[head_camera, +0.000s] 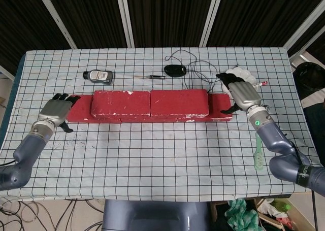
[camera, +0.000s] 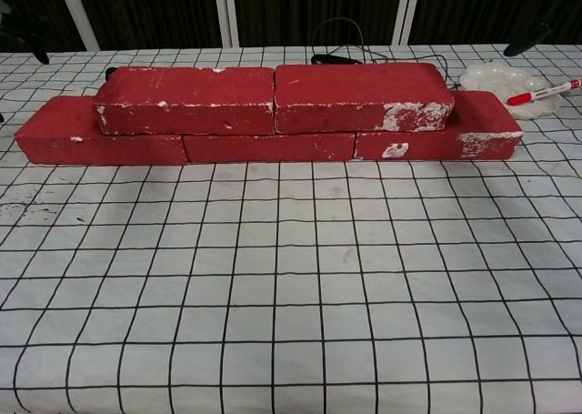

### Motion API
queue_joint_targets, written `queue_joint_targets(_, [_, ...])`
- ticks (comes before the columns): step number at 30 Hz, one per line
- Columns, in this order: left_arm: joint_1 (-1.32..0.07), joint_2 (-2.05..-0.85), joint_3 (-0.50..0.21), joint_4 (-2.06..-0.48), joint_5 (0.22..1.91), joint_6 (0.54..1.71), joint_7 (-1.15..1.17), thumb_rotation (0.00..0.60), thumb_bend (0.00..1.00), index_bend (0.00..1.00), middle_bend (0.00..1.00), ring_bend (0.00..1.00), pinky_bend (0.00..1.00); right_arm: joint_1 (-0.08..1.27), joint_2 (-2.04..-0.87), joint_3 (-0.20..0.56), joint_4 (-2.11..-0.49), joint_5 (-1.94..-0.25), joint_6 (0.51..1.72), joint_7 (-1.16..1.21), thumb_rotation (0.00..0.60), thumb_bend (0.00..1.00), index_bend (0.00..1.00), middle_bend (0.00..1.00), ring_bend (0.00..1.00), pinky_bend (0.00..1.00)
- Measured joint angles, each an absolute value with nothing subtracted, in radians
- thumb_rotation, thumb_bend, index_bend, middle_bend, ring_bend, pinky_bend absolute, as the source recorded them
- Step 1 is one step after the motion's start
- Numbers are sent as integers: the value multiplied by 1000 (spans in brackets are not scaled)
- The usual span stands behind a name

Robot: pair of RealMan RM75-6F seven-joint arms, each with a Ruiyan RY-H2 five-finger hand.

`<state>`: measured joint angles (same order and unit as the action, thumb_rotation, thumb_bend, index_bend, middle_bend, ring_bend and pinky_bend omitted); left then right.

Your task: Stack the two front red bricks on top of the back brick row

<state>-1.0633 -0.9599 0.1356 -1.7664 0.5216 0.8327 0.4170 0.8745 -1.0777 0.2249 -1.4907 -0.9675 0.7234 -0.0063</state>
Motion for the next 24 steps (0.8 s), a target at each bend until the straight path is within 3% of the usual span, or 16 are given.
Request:
queue_joint_targets(6, [-945,-885,130,-1878,719,1016,346,600,0,76,106,0,0,769,-1039,193,-1596,-1062,899,-20,600,0,0,24,0,114])
queue_joint_targets(13, [-654,-848,191,-1946,1073,1329,217,600,0,75,102,0,0,547,-1013,81,-1698,-1271,1206,-37,600,0,0,24,0,114])
queue_joint_targets(19, [-402,-870,270,-1898,1299,1529,110,600,0,75,102,0,0,313,-1056,-30,-1688,-1426,1488,-61,600,0,0,24,0,114])
queue_joint_targets(24, [-292,-900,297,-1818,1400,1606,46,600,0,75,100,0,0,198,-1118,-71,-1640,-1498,1630,-130,600,0,0,24,0,114])
